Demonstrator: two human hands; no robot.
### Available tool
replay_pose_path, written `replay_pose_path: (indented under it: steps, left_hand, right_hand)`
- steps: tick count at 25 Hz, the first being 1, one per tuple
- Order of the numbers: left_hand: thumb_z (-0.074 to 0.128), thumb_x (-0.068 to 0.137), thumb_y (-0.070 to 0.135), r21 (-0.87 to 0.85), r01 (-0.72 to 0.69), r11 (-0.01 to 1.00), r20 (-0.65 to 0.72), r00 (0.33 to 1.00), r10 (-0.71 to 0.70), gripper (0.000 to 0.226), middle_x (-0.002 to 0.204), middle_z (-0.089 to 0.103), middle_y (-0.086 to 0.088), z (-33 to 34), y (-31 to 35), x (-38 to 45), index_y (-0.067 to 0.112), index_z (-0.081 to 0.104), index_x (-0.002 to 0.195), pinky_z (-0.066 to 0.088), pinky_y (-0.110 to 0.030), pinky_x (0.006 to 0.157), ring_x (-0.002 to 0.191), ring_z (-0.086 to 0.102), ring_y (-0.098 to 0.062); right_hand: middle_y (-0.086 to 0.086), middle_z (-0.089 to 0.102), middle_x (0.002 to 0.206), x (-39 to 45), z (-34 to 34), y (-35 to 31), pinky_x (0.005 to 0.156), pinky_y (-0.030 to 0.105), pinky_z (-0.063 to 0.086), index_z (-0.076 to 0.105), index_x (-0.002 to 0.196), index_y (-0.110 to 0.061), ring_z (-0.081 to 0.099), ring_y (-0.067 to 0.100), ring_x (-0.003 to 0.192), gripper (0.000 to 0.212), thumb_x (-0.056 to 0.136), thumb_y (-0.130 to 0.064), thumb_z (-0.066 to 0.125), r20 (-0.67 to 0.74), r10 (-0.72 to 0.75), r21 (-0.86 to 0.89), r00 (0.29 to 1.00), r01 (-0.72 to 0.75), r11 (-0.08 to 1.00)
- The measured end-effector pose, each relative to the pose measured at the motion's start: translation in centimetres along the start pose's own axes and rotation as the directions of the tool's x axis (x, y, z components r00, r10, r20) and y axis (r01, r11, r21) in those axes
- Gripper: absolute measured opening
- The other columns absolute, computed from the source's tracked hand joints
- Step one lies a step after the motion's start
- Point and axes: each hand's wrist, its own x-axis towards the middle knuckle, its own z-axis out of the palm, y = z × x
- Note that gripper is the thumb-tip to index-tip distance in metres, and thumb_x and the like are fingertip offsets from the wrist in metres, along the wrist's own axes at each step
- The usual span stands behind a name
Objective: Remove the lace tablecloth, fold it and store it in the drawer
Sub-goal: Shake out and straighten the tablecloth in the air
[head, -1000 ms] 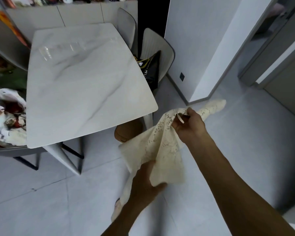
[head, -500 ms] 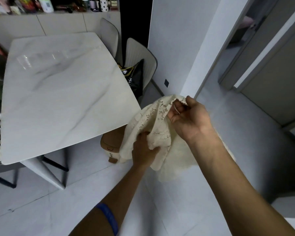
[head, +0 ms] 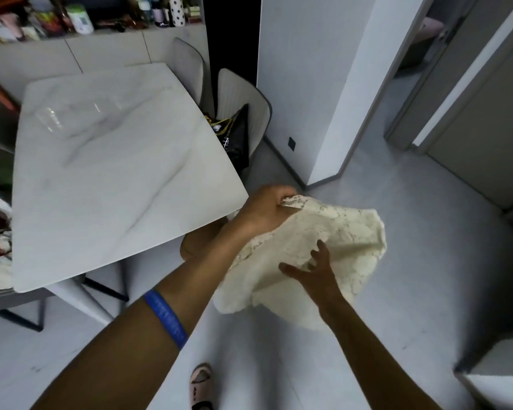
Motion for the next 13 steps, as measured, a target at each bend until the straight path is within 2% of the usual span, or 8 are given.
replay_pose_path:
  steps: [2, 4, 6, 7, 8, 10, 11, 13]
  left_hand:
    - [0.072, 0.082, 0.023, 0.051, -0.040, 0.998, 0.104, 0.994, 0.035, 0.019, 0.062, 0.057, 0.011, 0.0, 2.1, 1.5, 0.019, 0.063, 0.066, 0.037, -0.020, 0.054, 0.059, 0.053, -0.002]
    - [0.073, 0.080, 0.019, 0.070, -0.037, 0.997, 0.131, 0.991, 0.027, 0.030, 0.054, 0.050, 0.014, 0.8, 2.8, 1.6, 0.026, 0.057, 0.055, 0.032, -0.017, 0.048, 0.053, 0.049, -0.002]
    - [0.073, 0.080, 0.017, 0.113, -0.053, 0.992, 0.142, 0.989, 0.037, 0.029, 0.055, 0.051, 0.016, 1.7, 3.1, 1.2, 0.027, 0.058, 0.056, 0.034, -0.018, 0.049, 0.058, 0.056, -0.009]
    - [0.074, 0.079, 0.017, 0.091, -0.039, 0.995, 0.148, 0.989, 0.025, 0.019, 0.060, 0.057, 0.015, 1.9, 2.8, 1.0, 0.022, 0.065, 0.064, 0.038, -0.018, 0.052, 0.066, 0.062, -0.013]
    - [0.075, 0.079, 0.017, -0.011, 0.000, 1.000, 0.147, 0.989, 0.002, 0.004, 0.071, 0.064, 0.012, 1.7, 2.6, 0.7, 0.019, 0.072, 0.077, 0.045, -0.019, 0.059, 0.076, 0.067, -0.014]
    - [0.079, 0.077, 0.026, -0.269, 0.079, 0.960, 0.096, 0.994, -0.055, 0.033, 0.101, 0.069, 0.014, 0.5, 1.1, -0.7, 0.027, 0.068, 0.108, 0.051, -0.013, 0.078, 0.096, 0.064, 0.002]
    - [0.080, 0.076, 0.033, -0.326, 0.075, 0.942, -0.005, 0.997, -0.081, 0.044, 0.109, 0.066, 0.021, 0.1, -0.2, -2.1, 0.034, 0.063, 0.116, 0.047, -0.005, 0.080, 0.101, 0.060, 0.009]
    - [0.078, 0.076, 0.045, -0.253, 0.059, 0.966, -0.224, 0.967, -0.118, 0.045, 0.107, 0.062, 0.031, 0.7, -3.4, -6.3, 0.040, 0.058, 0.115, 0.041, 0.002, 0.075, 0.101, 0.058, 0.014]
  right_hand:
    - [0.000, 0.048, 0.140, 0.1, 2.7, 1.7, 0.094, 0.036, 0.052, 0.027, 0.145, -0.032, 0.054, 0.018, 0.118, 0.105, 0.062, -0.028, 0.091, 0.110, 0.038, -0.017, 0.993, -0.036, 0.999]
    - [-0.009, 0.062, 0.119, 0.3, 5.0, 1.0, 0.076, 0.022, 0.057, 0.046, 0.125, -0.033, 0.063, 0.006, 0.100, 0.074, 0.064, -0.038, 0.088, 0.172, 0.060, 0.061, 0.983, -0.071, 0.996]
    - [-0.007, 0.071, 0.097, 0.4, 6.6, -0.5, 0.070, 0.026, 0.059, 0.061, 0.096, -0.030, 0.069, 0.014, 0.088, 0.029, 0.075, -0.042, 0.076, 0.055, 0.031, 0.103, 0.998, -0.037, 0.994]
    - [-0.002, 0.072, 0.088, 0.5, 7.1, -1.3, 0.068, 0.029, 0.058, 0.065, 0.084, -0.026, 0.070, 0.021, 0.081, 0.010, 0.082, -0.034, 0.070, -0.035, 0.009, 0.136, 0.999, -0.004, 0.991]
    - [0.005, 0.071, 0.081, 0.4, 7.1, -2.0, 0.062, 0.029, 0.058, 0.067, 0.078, -0.020, 0.068, 0.023, 0.074, 0.010, 0.088, -0.022, 0.066, -0.110, -0.007, 0.182, 0.994, 0.027, 0.983]
    - [0.012, 0.070, 0.080, 0.7, 6.3, -3.0, 0.055, 0.027, 0.058, 0.070, 0.085, -0.009, 0.067, 0.022, 0.063, 0.011, 0.092, -0.011, 0.062, -0.178, 0.030, 0.351, 0.984, 0.035, 0.936]
    - [0.013, 0.072, 0.084, 0.8, 5.7, -3.5, 0.055, 0.029, 0.059, 0.070, 0.094, -0.006, 0.070, 0.021, 0.062, 0.010, 0.093, -0.011, 0.062, -0.172, 0.070, 0.433, 0.983, 0.012, 0.901]
    - [0.015, 0.074, 0.093, 0.9, 4.4, -4.2, 0.059, 0.033, 0.060, 0.067, 0.105, -0.006, 0.073, 0.022, 0.068, 0.015, 0.094, -0.013, 0.061, -0.121, 0.121, 0.559, 0.985, -0.033, 0.829]
